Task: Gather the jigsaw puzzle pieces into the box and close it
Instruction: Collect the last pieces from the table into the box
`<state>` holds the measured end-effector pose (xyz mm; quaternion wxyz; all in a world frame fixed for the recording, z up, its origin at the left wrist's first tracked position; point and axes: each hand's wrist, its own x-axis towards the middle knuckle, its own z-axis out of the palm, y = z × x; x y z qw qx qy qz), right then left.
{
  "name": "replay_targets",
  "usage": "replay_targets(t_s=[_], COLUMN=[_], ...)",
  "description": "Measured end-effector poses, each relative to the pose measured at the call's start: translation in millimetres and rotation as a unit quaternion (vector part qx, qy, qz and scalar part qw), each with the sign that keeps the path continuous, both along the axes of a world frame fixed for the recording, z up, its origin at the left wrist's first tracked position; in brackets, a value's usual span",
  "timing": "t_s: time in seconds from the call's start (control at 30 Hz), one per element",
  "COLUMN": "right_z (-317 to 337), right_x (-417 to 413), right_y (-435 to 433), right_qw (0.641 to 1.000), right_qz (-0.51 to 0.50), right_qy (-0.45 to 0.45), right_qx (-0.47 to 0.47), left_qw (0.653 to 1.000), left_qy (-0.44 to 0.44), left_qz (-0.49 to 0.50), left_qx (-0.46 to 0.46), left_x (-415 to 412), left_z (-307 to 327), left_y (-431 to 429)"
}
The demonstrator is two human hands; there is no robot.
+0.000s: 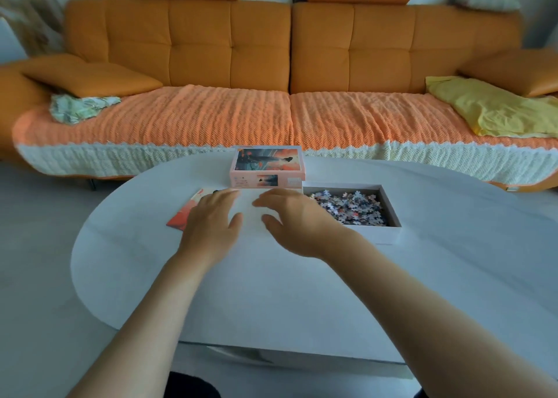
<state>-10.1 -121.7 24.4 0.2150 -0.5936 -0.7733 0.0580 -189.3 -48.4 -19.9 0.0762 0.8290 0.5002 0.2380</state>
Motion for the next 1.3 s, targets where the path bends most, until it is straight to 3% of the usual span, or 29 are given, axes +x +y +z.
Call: replay_targets(t_s=[0.13,0.3,0.43,0.53,0.7,0.83,0.97,1.17,1.3], right_z=[-10.1,-25.9,-34.2,-33.6,-28.7,-26.4,-17.4,-0.2,-1.2], right_x=[-39.9,-74.7,-87.1,-88.2,-78.5,-63.7,-43.0,13.4,56.7], right_y=[44.2,83.2,101.1,102.9,96.7,81.7,57.1,15.1,-14.2], right_qw=[0.993,0.987,0.981,0.975,0.976,0.984,0.984,0.975,0.984], right_qz=[-0.01,-0.024,-0.059,-0.059,-0.073,-0.062,-0.067,-0.118,-0.133], right_qy=[-0.014,-0.025,-0.072,-0.116,-0.06,0.033,0.153,0.189,0.118], right_qx=[-0.12,-0.155,-0.17,-0.178,-0.196,-0.164,-0.066,-0.005,-0.009], left_qw=[0.992,0.978,0.987,0.98,0.968,0.952,0.939,0.913,0.919], left_qy=[0.06,0.079,0.019,-0.008,-0.133,-0.257,-0.317,-0.395,-0.383], left_qz=[0.096,0.149,0.137,0.15,0.097,0.055,0.054,0.046,0.021], left_qx=[-0.059,-0.12,-0.085,-0.129,-0.19,-0.155,-0.121,-0.088,-0.093], left_x=[-45.2,-68.3,-70.2,-70.2,-69.9,-64.2,-46.0,15.0,57.2], left_z=[-9.8,-21.7,-17.6,-12.6,-9.0,-2.9,11.1,22.9,26.3], left_y=[6.1,17.0,21.5,23.8,21.1,14.2,8.7,-4.8,-10.3])
